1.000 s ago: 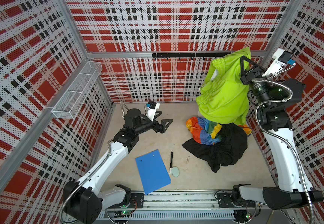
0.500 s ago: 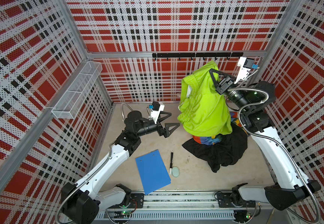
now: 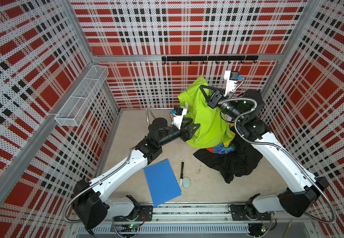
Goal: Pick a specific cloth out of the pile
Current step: 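Grasp the hanging lime-green garment with the left gripper while the right holds it, then carry the garment away with the left gripper while the right gripper withdraws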
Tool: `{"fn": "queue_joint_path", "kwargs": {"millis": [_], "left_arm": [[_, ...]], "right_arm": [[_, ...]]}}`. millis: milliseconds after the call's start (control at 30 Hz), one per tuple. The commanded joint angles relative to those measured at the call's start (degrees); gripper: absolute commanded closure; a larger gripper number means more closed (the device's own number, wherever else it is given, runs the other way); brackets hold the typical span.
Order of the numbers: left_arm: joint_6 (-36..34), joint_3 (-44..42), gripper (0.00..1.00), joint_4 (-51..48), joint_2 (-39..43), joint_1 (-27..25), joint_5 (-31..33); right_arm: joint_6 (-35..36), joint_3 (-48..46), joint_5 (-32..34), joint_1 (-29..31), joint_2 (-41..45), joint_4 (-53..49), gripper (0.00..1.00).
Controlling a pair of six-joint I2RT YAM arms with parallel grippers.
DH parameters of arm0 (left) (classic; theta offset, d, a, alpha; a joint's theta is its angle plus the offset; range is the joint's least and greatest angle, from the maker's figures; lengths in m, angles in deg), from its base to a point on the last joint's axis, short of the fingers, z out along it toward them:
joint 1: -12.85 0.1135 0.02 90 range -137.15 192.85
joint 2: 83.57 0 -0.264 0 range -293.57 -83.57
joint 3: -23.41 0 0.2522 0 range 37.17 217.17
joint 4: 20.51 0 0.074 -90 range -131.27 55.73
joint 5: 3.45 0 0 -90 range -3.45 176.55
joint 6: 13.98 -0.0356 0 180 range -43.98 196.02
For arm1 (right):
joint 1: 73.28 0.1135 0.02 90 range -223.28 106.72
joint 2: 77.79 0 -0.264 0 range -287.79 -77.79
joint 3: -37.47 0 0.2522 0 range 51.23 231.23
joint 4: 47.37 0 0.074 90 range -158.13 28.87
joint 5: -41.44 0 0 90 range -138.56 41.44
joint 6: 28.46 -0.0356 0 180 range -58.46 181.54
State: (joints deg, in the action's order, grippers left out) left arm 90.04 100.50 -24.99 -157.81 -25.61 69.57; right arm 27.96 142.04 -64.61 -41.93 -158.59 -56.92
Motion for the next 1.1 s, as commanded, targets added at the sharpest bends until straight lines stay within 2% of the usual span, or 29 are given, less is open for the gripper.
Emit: {"fn": "queue_joint_path", "kwargs": {"millis": [0,133,167,300,367,600,767,933,1000,1067], "left_arm": [[1.2,2.3,0.68,-0.5,0.3,-0.3,5.6],[1.8,3.5,0.98,-0.5,1.5,0.2,6.1],[1.9,4.0,1.0,-0.5,2.0,0.5,5.7],[2.7,6.2,1.0,-2.0,4.1,3.2,5.6],[2.9,7.8,1.0,-3.4,5.1,5.4,5.2],[3.2,13.8,1.0,-4.9,7.0,13.1,4.3],[3.9,19.4,1.0,-6.0,4.9,18.1,2.4],[7.0,23.1,1.0,-4.2,1.7,23.7,-1.4],[8.3,24.6,1.0,-3.0,0.0,26.2,-3.4],[10.1,26.6,1.0,-1.8,-1.8,28.6,-5.2]], "right_arm": [[1.5,-1.6,2.7,0.9,1.3,4.3,1.0],[1.7,-4.7,4.1,1.1,2.3,4.2,1.0],[1.8,-5.2,4.8,1.1,2.5,3.6,0.99],[2.8,-6.5,10.8,1.3,2.5,-1.7,0.98],[3.1,-7.2,11.8,1.3,2.0,-2.8,0.98],[-0.3,-5.3,2.4,1.8,-3.6,-0.9,0.95],[-1.5,-1.9,-2.6,4.3,-8.3,-0.9,0.92],[-5.1,-2.5,-5.3,5.3,-11.4,1.7,0.89],[-6.0,-3.0,-5.9,5.3,-12.1,2.2,0.84],[-6.7,-3.4,-6.7,5.3,-12.5,2.8,0.72]]}}
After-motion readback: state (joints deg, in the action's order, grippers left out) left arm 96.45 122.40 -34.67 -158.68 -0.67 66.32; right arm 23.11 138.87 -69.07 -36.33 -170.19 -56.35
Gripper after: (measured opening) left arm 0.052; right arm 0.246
